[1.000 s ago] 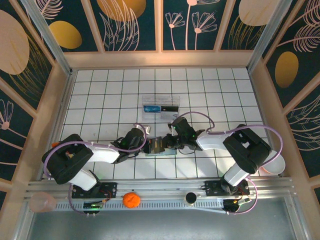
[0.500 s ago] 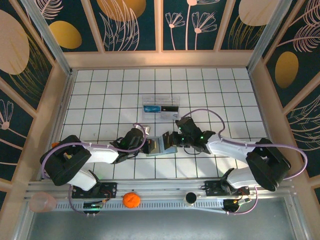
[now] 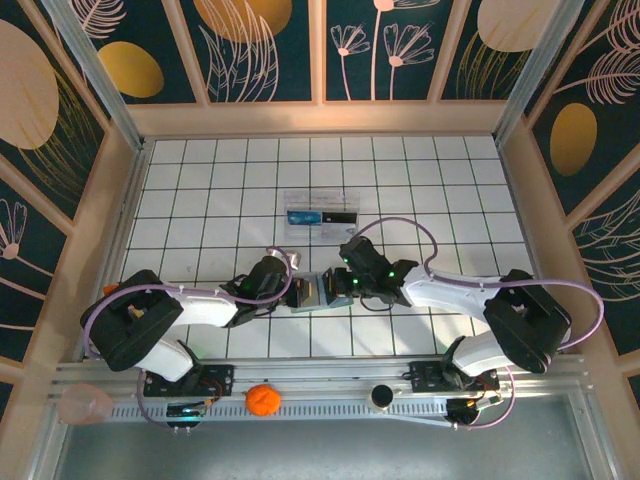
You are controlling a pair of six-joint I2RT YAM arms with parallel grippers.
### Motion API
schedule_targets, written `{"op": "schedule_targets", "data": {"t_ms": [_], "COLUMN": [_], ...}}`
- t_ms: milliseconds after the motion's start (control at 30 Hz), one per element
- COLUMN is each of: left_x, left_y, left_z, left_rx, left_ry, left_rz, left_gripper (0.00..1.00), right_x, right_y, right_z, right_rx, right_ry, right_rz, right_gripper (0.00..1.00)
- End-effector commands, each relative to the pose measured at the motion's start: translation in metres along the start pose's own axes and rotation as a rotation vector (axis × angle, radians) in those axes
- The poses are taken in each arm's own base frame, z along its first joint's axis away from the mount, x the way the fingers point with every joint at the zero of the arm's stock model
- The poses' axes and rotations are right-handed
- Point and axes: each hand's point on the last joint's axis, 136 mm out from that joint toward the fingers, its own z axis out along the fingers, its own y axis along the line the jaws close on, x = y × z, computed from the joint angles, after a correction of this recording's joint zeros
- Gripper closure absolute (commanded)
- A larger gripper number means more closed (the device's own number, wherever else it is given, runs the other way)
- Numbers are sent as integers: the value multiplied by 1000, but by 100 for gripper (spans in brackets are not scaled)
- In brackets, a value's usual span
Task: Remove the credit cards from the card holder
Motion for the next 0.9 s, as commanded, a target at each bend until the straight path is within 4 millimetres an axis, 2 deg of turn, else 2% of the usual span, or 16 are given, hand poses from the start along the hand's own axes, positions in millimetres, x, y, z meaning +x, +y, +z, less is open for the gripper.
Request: {"op": "schedule_targets", "data": {"t_ms": [0,233,600,867], "left_x": [9,6,9,8], "left_y": [9,9,11,9], "left_z": [2,1,1,2], "left_rx": [-36,-37,-41,-33], "left_ry": [29,22,26,26], "left_rz": [22,28,26,34], "left_gripper": [100,100,100,100], "right_x": [-6,-20,-3,9], "right_y": [7,15,14,1], "right_z": [-2,-25,0,14], "right_rx": [19,38,-9,28], "right_ry": [-28,-87,-25,19], "right_rz": [-18,-49,-40,-32], "right_gripper": [100,100,100,100]}}
